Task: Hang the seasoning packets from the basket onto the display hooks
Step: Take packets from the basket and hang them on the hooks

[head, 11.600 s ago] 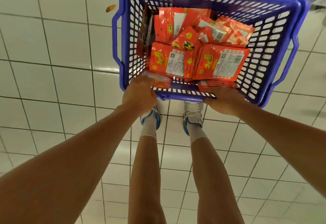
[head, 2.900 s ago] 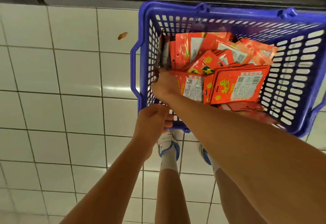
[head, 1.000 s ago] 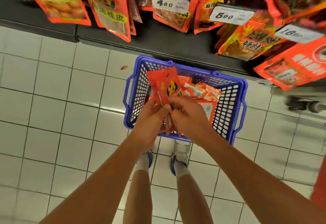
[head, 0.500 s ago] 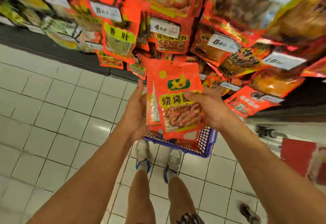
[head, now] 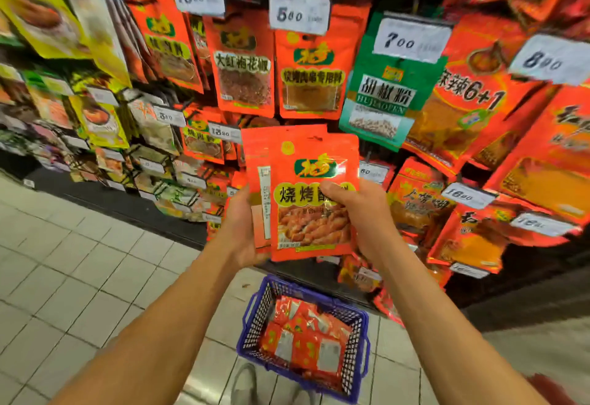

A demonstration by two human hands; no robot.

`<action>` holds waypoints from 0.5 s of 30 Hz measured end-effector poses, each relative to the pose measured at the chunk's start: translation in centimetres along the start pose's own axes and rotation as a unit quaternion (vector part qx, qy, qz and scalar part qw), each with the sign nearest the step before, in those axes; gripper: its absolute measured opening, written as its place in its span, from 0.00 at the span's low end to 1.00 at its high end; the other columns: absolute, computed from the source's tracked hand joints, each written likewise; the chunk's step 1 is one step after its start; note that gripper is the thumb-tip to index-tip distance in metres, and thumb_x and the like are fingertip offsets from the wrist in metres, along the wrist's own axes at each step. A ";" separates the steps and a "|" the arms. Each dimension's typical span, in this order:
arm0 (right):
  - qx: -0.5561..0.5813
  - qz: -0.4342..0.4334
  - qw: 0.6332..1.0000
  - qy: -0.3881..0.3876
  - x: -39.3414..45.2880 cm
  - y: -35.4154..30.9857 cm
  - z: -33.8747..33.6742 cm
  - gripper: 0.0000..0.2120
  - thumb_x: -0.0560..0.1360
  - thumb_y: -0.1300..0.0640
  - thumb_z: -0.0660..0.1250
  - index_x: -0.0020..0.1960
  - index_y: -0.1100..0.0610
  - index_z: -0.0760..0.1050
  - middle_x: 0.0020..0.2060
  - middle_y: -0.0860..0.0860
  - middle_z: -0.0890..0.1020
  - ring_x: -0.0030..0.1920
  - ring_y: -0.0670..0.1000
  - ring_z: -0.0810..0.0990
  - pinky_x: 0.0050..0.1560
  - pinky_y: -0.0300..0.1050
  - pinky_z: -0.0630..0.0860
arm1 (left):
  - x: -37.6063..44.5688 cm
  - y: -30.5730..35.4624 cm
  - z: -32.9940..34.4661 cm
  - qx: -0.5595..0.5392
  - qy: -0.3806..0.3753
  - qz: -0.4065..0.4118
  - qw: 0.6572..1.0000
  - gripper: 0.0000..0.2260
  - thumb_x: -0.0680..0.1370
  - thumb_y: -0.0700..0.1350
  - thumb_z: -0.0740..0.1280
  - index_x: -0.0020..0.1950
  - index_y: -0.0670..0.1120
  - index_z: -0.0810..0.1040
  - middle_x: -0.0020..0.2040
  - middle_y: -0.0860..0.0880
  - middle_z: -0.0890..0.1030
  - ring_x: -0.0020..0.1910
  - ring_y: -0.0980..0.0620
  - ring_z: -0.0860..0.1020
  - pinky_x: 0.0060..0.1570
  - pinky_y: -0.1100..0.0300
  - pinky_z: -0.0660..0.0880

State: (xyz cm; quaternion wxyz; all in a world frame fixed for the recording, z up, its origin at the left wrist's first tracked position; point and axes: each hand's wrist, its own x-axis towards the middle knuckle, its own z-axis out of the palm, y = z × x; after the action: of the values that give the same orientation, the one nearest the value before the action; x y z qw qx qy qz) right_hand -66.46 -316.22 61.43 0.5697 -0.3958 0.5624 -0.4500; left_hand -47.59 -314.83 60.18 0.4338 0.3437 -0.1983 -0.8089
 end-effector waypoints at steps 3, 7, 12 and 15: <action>0.007 -0.070 0.998 0.005 -0.7 -5.3 0.3 0.05 0.70 0.54 0.78 0.44 0.54 0.85 0.38 0.59 0.86 0.30 0.56 0.81 0.33 0.55 0.80 | -1.2 4.0 3.8 0.058 0.002 0.049 0.997 0.31 0.69 0.63 0.71 0.64 0.42 0.83 0.65 0.36 0.80 0.66 0.33 0.77 0.68 0.34 0.71; 0.014 -0.163 0.986 0.019 -1.5 -11.1 0.7 0.06 0.67 0.56 0.78 0.43 0.55 0.85 0.40 0.56 0.87 0.37 0.56 0.83 0.39 0.54 0.80 | -3.1 7.7 6.9 0.120 0.031 0.097 0.988 0.25 0.81 0.58 0.58 0.31 0.45 0.77 0.25 0.51 0.78 0.24 0.51 0.77 0.33 0.61 0.74; 0.069 -0.218 0.973 0.025 -1.8 -17.3 0.5 0.07 0.70 0.65 0.75 0.38 0.54 0.85 0.31 0.49 0.85 0.24 0.45 0.79 0.23 0.37 0.73 | -4.1 12.5 11.0 0.195 -0.010 0.204 0.959 0.25 0.82 0.56 0.59 0.30 0.54 0.86 0.30 0.54 0.84 0.29 0.57 0.83 0.28 0.65 0.78; 0.091 -0.231 0.968 0.044 -1.5 -20.8 -0.1 0.08 0.69 0.69 0.72 0.41 0.58 0.84 0.36 0.53 0.87 0.33 0.54 0.82 0.34 0.48 0.80 | -3.5 16.4 12.1 0.199 -0.015 0.279 0.939 0.12 0.73 0.53 0.70 0.45 0.45 0.86 0.38 0.48 0.86 0.32 0.51 0.84 0.31 0.58 0.80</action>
State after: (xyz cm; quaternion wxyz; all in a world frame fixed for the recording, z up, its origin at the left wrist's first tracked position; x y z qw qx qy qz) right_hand -67.94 -320.67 81.76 0.4584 -0.4417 0.4368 -0.6356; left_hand -45.76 -320.61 79.98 0.5618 0.3420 -0.4493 -0.6046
